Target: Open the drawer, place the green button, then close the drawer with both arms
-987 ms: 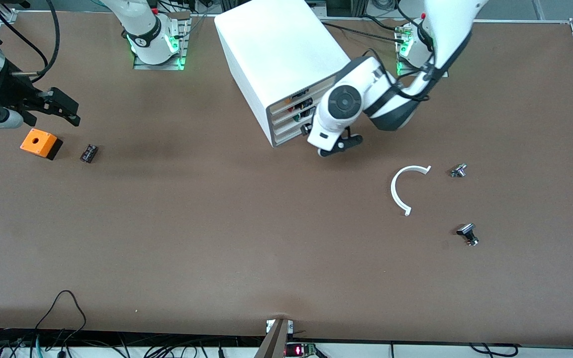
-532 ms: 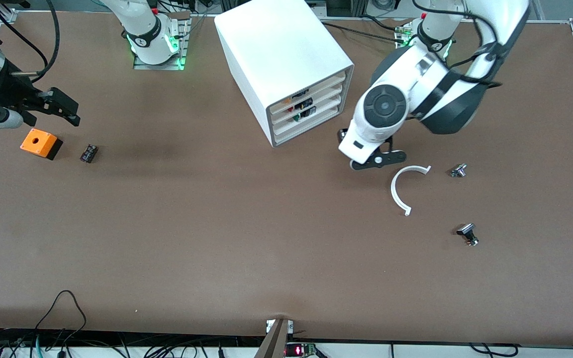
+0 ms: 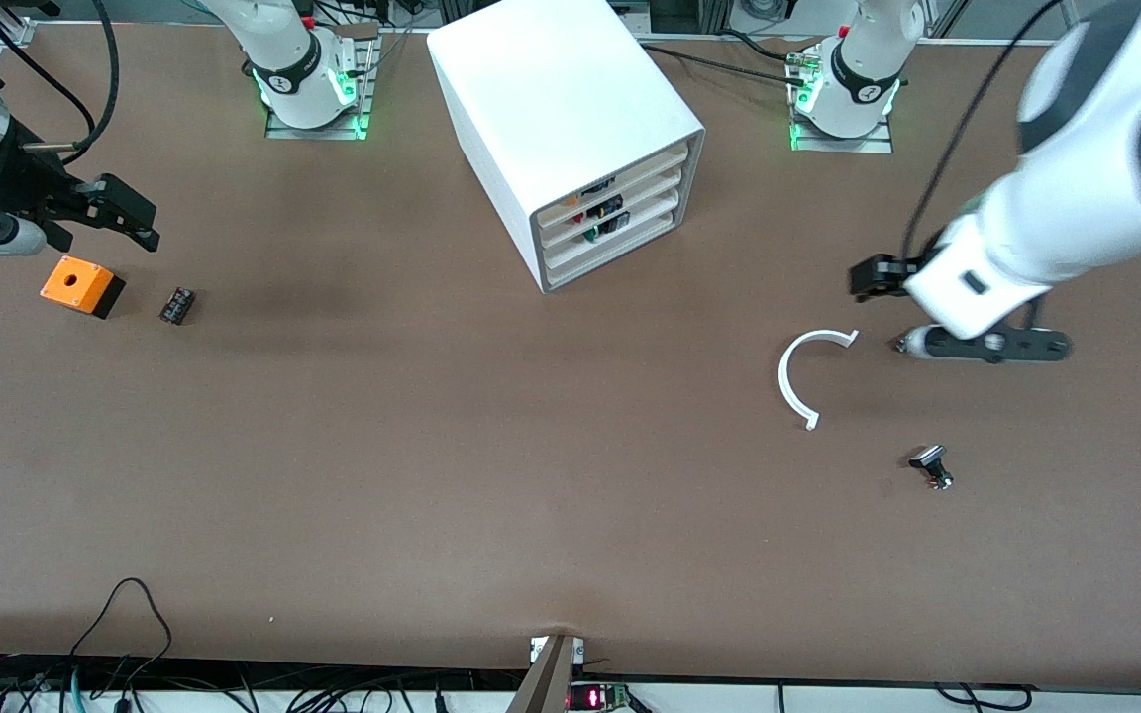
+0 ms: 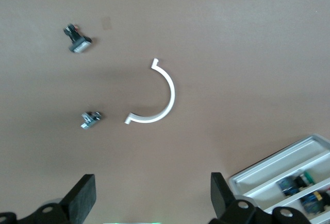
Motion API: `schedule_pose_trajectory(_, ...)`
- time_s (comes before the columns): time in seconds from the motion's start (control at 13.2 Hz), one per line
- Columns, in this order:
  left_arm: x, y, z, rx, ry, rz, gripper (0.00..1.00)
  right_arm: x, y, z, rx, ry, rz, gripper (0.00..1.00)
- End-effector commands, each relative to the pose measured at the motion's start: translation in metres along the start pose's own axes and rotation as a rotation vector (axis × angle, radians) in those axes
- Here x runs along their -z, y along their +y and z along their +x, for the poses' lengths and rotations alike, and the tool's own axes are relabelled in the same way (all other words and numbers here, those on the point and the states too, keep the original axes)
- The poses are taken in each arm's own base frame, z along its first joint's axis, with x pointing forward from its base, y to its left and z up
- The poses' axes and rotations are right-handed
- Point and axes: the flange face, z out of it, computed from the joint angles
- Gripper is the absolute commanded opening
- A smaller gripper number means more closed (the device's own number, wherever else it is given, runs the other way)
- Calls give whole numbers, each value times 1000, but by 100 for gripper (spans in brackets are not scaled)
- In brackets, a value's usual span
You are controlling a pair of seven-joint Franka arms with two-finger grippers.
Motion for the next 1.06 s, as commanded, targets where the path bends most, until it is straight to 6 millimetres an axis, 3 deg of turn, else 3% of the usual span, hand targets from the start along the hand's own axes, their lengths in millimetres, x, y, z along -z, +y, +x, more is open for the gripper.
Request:
schedule_pose_trajectory(0.0,31,-32,-14,-91,47,34,98,6,1,-3,13,9,1,100)
schedule_pose_trajectory(0.3,24,-72,-43,-213,162,21,98,6,1,-3,13,9,1,100)
schedule_pose_trajectory(0.53,-5,-96,-62,-213,191,55,98,6,3,-2,10,9,1,100)
schedule_pose_trajectory(0.68,-25,-126,-59,-150,213,54,99,6,3,-3,10,8,0,100)
schedule_pose_trajectory(0.84,-14,-126,-62,-146,250,7,99,6,3,-3,10,8,0,100)
schedule_pose_trajectory(0.99,8,-114,-49,-153,271,9,99,6,3,-3,11,8,0,100)
